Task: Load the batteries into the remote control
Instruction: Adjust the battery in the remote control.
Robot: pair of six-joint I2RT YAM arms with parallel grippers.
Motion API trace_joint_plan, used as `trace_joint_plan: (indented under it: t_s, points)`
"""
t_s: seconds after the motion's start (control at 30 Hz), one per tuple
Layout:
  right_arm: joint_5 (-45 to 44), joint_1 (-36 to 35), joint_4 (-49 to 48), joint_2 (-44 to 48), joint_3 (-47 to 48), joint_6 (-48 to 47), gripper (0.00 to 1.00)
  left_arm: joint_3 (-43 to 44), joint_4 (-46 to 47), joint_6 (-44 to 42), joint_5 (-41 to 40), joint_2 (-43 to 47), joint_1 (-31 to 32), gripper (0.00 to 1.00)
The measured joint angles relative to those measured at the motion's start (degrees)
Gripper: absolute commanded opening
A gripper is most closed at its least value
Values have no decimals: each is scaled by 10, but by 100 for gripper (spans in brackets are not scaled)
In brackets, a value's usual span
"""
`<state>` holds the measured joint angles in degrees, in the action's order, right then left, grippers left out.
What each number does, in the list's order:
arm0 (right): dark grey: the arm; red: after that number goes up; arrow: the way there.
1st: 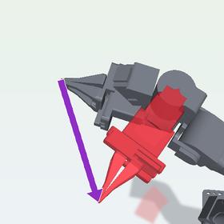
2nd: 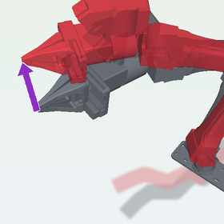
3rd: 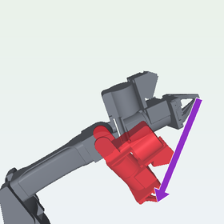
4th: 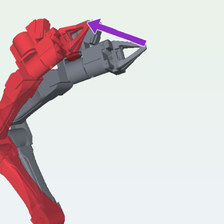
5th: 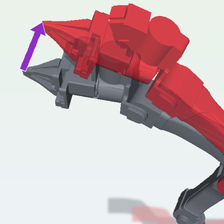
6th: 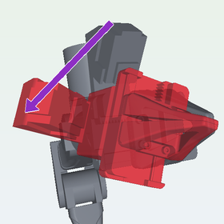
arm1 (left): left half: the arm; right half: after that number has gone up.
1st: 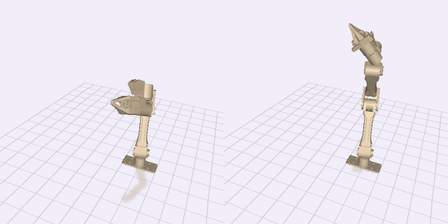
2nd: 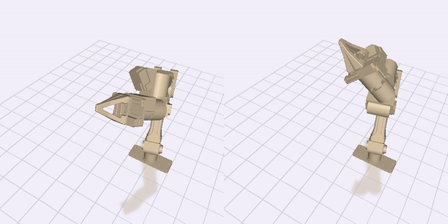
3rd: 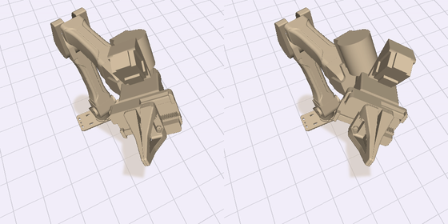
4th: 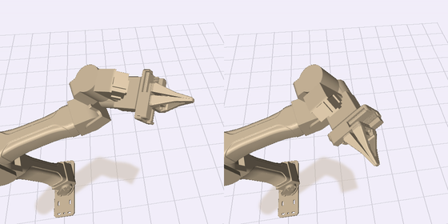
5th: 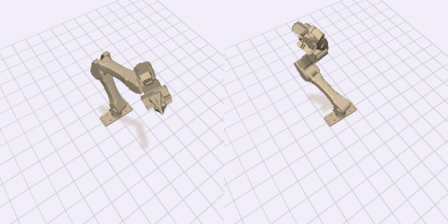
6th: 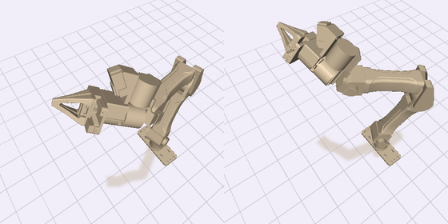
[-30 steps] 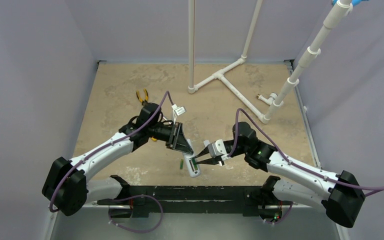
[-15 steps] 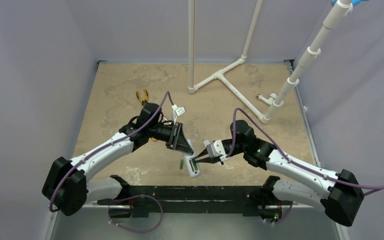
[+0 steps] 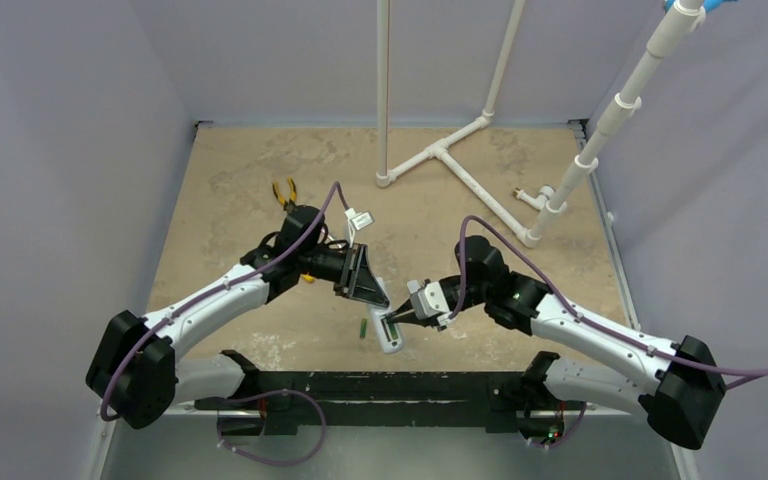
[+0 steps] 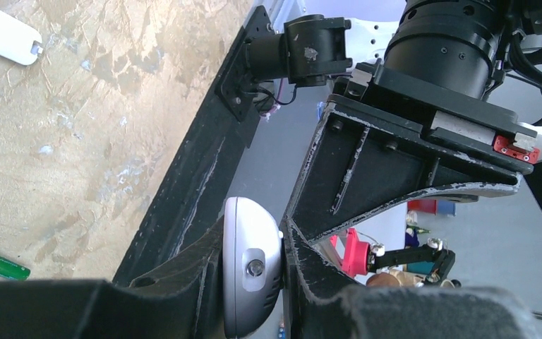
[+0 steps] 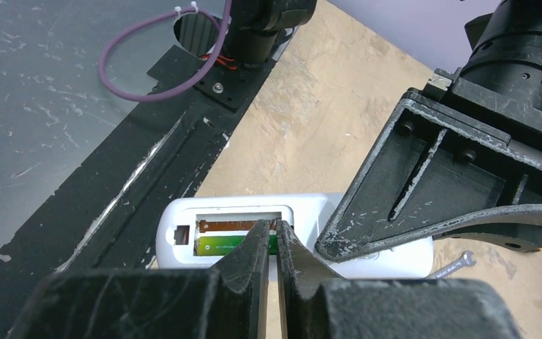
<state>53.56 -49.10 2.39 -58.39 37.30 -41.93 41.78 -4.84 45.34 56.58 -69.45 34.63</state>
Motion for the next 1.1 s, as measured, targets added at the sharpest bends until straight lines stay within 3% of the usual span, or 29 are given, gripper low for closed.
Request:
trace_joint_plan:
  t_s: [0.73, 1.1]
  points:
    - [-28, -7, 26, 63, -41, 0, 4, 0, 64, 20, -3, -10, -3, 0]
    - [-78, -7, -55, 136, -84, 88, 28, 21, 26, 1, -1, -16, -2, 0]
